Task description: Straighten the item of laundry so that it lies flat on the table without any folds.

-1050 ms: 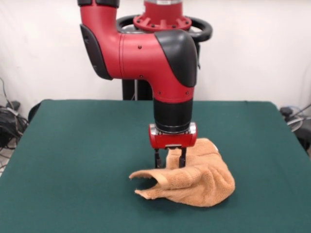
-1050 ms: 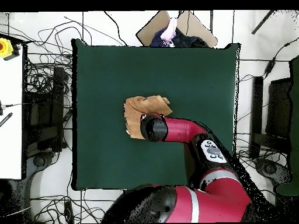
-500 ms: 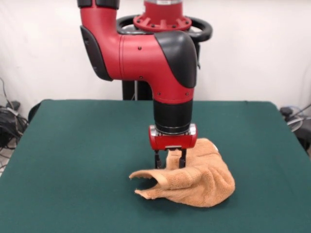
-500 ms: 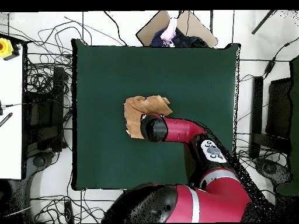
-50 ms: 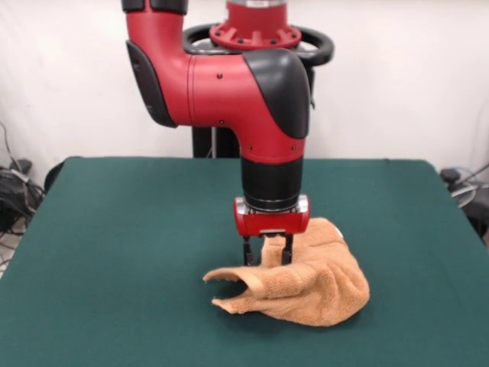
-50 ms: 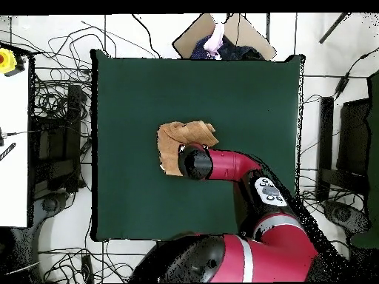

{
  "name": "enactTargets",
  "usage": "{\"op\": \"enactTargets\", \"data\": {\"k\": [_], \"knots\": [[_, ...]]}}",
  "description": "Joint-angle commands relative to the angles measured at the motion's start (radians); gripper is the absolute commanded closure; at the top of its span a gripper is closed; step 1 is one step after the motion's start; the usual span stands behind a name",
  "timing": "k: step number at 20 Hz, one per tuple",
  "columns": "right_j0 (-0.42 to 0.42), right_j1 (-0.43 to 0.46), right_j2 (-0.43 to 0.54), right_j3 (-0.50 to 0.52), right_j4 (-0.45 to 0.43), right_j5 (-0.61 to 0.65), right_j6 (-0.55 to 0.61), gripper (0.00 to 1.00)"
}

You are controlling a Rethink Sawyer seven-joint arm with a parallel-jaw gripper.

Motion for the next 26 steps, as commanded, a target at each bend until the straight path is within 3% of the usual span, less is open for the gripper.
{"op": "enactTargets", "data": {"k": [1, 2, 12, 19, 26], "knots": [[0.012, 0.028, 0.078, -0.024, -0.043, -0.038, 0.065, 0.00], [0.018, 0.026, 0.072, -0.028, -0.043, -0.032, 0.065, 1.00], [0.041, 0.014, 0.026, -0.036, -0.070, -0.048, 0.074, 1.00], [-0.001, 0.010, 0.036, -0.012, -0.071, -0.037, 0.067, 1.00], [-0.002, -0.165, 0.066, 0.038, -0.004, 0.145, 0.046, 1.00]]}}
